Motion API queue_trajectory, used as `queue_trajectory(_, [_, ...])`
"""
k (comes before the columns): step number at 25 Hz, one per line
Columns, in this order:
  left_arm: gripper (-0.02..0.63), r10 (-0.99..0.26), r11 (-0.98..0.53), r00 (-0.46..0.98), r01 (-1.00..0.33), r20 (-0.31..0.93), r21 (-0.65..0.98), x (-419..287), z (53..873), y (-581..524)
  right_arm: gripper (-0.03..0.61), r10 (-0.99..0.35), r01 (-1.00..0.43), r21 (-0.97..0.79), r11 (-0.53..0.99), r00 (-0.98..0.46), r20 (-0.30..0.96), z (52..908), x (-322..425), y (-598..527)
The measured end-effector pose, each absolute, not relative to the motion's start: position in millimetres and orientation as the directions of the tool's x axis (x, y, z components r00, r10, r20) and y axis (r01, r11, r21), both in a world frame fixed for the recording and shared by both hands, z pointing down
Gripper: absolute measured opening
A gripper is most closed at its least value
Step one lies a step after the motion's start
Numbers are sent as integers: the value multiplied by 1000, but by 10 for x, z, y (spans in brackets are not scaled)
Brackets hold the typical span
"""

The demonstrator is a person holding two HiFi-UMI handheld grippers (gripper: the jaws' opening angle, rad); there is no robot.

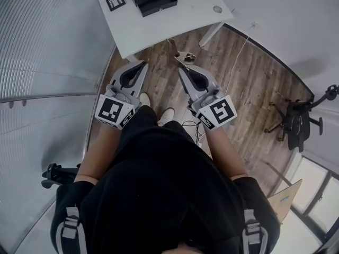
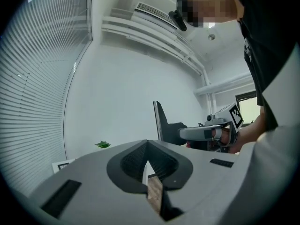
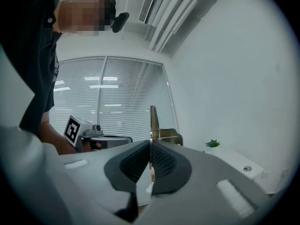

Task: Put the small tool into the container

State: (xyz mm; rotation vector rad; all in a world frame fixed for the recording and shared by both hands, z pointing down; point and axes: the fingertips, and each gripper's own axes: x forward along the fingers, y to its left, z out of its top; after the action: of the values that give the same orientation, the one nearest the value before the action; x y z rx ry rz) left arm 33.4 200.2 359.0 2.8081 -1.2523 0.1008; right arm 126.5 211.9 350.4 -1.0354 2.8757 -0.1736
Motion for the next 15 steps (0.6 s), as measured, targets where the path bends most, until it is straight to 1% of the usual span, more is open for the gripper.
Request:
queue_trajectory(6, [6,-733,-676,676,-737,75,32,432,3609,1824,11,-642,-634,-121,764,-766,-33,3531,1316,1937])
queue_trajectory(15, [6,-731,-678,680,-733,57,50,347,3678,959,11,-640,-637,-99,765,-768,-5,3583,1174,1119])
